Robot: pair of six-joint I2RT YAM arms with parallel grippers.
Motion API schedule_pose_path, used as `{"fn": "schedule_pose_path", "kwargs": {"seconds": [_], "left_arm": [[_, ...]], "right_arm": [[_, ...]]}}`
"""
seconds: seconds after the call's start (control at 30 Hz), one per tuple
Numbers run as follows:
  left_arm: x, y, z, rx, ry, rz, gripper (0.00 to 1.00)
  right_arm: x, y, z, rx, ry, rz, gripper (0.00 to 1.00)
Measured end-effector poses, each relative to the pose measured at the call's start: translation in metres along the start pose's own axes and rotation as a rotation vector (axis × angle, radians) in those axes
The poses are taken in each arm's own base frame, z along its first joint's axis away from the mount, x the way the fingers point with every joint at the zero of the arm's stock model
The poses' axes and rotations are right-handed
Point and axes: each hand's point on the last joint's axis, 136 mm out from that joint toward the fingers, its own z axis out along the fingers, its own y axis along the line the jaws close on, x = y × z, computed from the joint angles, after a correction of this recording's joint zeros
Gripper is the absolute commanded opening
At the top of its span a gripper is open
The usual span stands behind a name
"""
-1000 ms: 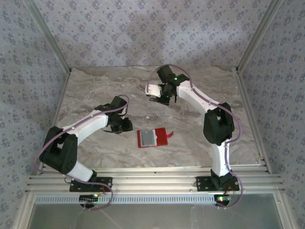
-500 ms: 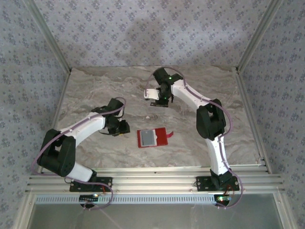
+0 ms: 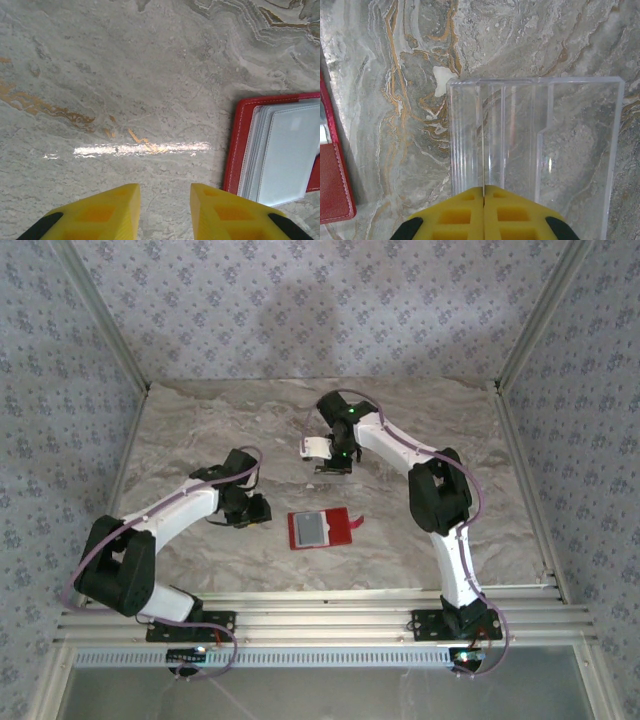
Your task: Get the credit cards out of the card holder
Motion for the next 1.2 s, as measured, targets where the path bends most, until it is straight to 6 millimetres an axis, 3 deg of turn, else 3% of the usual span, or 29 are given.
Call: {"fn": "schedule_pose_path", "kwargs": {"seconds": [0.13,0.5,0.73,1.03,1.2], "left_arm": [[0.000,0.000,0.000,-0.001,0.000,-0.005,0.33],[0.000,0.000,0.000,-0.001,0.001,-0.009,0.32],[-0.001,-0.001,-0.003,0.005,-0.008,-0.008,0.33],[-0.001,-0.002,-0.004,0.008,-0.013,-0.008,0.33],[-0.001,-0.002,-0.004,0.008,-0.013,-0.008,0.32]], "right_arm": [[-0.001,-0.002,0.000,0.006,-0.003,-0.008,0.19],[-0.004,-0.015,0.001,0.064,-0.006,-0.025,0.23],[-0.005,-0.015,0.000,0.068,-0.013,-0.031,0.51],[-0.006,-0.005,0.007,0.065,-0.003,-0.065,0.54],[-0.002,-0.014,0.012,0.117,0.029,-0.069,0.54]]}}
